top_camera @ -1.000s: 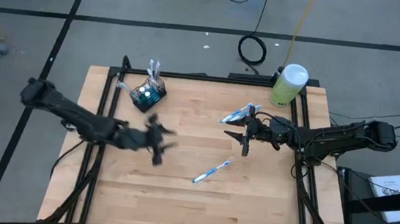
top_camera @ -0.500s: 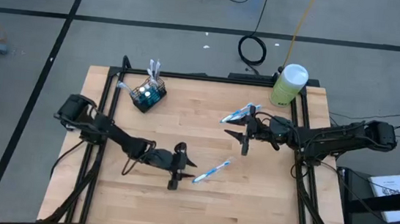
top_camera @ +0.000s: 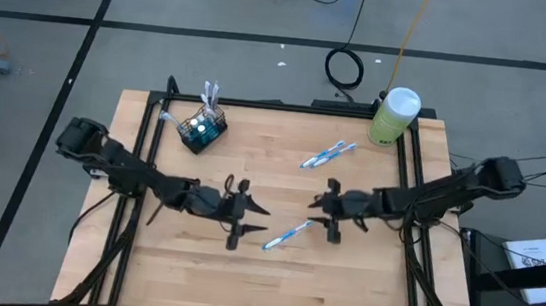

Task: Pick & Place toothbrushing station
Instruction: Put the blue toothbrush into the left compartment of the wire organizer

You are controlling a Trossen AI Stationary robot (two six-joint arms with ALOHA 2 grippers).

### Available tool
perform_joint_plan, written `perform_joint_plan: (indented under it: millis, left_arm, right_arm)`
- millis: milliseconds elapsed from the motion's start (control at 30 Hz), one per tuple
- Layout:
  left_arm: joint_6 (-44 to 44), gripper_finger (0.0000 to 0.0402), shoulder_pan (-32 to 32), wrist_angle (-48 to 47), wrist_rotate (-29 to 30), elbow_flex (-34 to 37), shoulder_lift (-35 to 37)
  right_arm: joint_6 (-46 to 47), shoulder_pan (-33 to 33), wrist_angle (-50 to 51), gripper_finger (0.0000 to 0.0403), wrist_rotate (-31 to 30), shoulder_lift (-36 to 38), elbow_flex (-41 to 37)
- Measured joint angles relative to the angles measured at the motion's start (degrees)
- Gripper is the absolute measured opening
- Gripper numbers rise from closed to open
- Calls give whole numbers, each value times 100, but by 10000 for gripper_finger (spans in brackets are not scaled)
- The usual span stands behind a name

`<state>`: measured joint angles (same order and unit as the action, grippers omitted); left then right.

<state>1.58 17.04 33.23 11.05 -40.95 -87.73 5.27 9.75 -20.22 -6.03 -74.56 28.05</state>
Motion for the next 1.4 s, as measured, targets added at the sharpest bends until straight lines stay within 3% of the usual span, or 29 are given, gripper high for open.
perform_joint_plan:
  millis: [300, 400, 600, 700, 967, 1067, 1133, 1333, 1400]
  left_arm:
    - [-258, 186, -229, -39, 1, 0, 122]
    - [-242, 186, -314, -142, 0, 2, 93]
    - [-191, 186, -471, -206, 0, 2, 96]
    - [-142, 186, -521, -216, 0, 2, 97]
    - [-129, 186, -541, -313, -2, 2, 97]
    - [-131, 186, -541, -317, -2, 2, 97]
    - [-137, 186, -541, -315, -2, 2, 97]
    - [-173, 186, -550, -313, -2, 2, 97]
    - [-173, 186, -571, -313, -2, 2, 97]
  right_arm:
    - [88, 545, -1380, 155, 38, -1493, 28]
    - [239, 628, -1803, 155, 407, -1662, 39]
    - [1172, 536, -1275, 155, 1167, -1801, 39]
    - [1203, 491, -948, 155, 534, -1817, 37]
    - [849, 37, -1001, 155, -1838, -1812, 39]
    - [885, -331, -1308, 155, -2073, -1817, 37]
    - [963, -549, -1751, 155, -1634, -1815, 37]
    - [1483, -766, -3226, 155, 949, -1812, 37]
    - [1545, -626, -3255, 155, 1188, -1810, 83]
